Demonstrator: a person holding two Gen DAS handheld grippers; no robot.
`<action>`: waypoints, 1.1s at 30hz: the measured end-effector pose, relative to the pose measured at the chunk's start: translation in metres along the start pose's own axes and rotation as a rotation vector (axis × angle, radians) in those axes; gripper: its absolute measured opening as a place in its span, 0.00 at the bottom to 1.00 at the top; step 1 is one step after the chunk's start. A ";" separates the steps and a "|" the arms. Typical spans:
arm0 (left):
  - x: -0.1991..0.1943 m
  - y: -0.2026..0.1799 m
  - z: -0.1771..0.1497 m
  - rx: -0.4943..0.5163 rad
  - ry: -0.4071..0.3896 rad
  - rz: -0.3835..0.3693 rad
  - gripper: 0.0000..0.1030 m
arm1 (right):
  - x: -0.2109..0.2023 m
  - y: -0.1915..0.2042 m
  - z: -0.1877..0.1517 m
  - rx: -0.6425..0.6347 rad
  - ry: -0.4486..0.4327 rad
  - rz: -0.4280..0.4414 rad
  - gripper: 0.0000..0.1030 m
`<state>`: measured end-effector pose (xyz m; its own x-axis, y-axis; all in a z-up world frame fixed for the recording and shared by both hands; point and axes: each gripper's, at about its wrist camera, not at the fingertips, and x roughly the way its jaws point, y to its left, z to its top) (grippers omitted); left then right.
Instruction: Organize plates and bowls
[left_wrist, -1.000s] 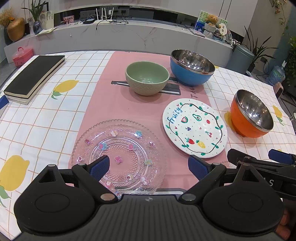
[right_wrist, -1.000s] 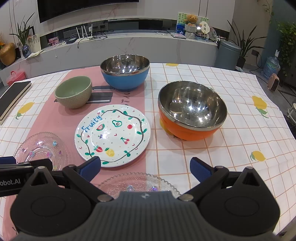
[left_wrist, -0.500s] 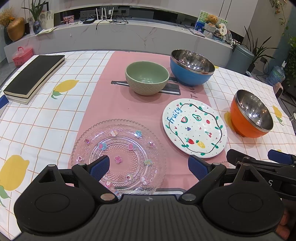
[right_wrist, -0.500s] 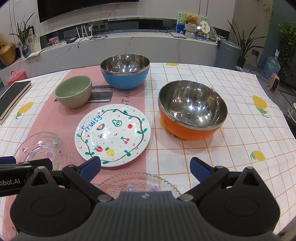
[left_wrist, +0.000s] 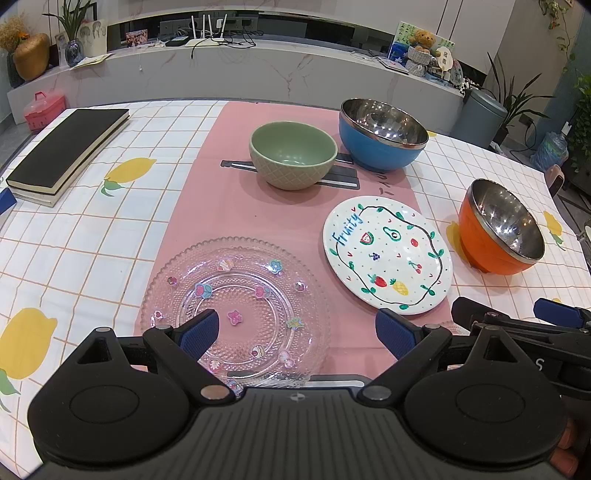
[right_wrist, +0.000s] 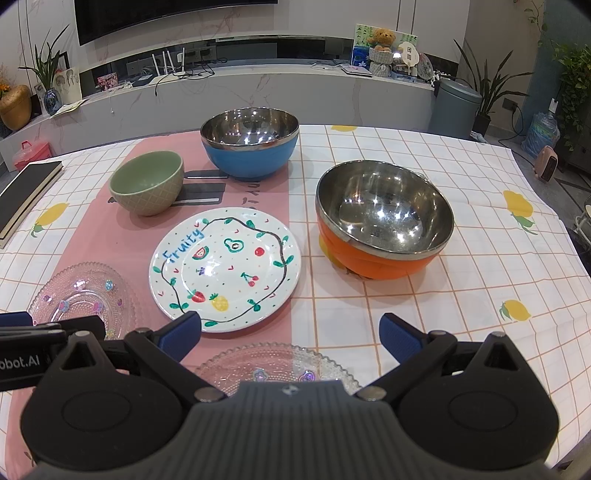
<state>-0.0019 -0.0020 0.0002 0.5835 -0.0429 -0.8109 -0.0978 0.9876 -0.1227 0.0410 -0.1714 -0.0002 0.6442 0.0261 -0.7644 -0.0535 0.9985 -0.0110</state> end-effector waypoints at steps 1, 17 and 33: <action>0.000 -0.001 0.000 0.000 0.000 -0.001 1.00 | 0.000 0.000 0.000 -0.001 0.000 0.000 0.97; -0.001 -0.002 0.000 -0.004 -0.004 -0.013 1.00 | 0.002 0.000 0.001 -0.004 -0.001 0.002 0.97; 0.000 -0.003 -0.001 -0.003 -0.001 -0.016 1.00 | 0.003 0.000 0.001 -0.001 -0.002 0.002 0.97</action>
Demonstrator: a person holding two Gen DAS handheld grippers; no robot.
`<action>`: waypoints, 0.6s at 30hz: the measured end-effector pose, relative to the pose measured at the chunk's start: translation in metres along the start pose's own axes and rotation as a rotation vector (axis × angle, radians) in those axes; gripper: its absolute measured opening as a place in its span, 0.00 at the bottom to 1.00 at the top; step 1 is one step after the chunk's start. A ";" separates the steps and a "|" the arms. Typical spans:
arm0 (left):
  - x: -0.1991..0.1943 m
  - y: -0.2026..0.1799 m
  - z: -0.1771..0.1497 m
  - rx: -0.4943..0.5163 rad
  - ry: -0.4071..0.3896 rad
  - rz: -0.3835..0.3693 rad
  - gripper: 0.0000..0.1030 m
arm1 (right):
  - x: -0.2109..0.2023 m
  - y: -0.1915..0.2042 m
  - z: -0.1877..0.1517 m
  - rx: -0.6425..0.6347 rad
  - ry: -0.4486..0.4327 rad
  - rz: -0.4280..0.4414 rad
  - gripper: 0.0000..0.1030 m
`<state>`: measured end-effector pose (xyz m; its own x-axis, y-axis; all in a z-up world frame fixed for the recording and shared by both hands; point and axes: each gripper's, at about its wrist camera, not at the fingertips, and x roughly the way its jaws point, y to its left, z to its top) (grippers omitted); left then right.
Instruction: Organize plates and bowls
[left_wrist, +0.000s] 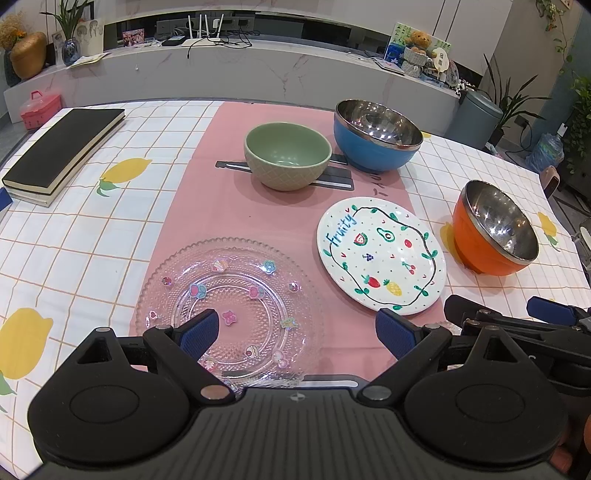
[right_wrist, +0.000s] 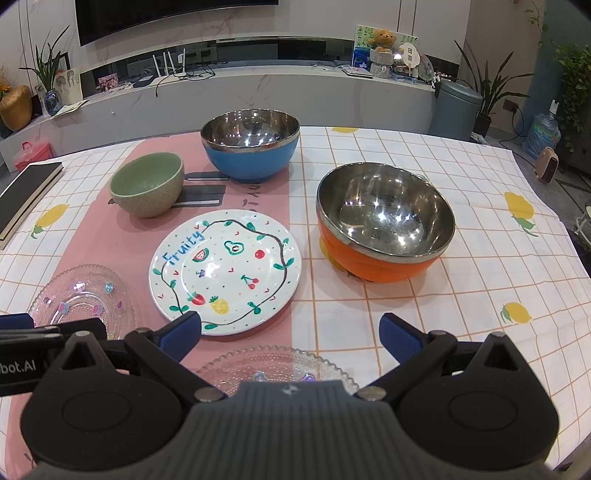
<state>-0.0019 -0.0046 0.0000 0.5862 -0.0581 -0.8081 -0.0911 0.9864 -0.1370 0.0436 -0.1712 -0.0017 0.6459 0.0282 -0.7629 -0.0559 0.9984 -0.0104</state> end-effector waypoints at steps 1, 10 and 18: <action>0.000 0.000 0.000 0.000 0.000 -0.001 1.00 | 0.000 0.000 0.000 0.000 0.000 0.000 0.97; -0.002 -0.001 0.000 0.001 0.001 -0.005 1.00 | 0.000 -0.003 0.004 -0.022 0.009 0.002 0.97; -0.002 0.000 0.000 0.009 0.001 -0.008 1.00 | -0.005 -0.042 0.019 0.013 -0.006 -0.011 0.97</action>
<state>-0.0032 -0.0049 0.0015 0.5864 -0.0663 -0.8073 -0.0793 0.9872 -0.1387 0.0574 -0.2119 0.0143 0.6513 0.0175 -0.7586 -0.0390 0.9992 -0.0105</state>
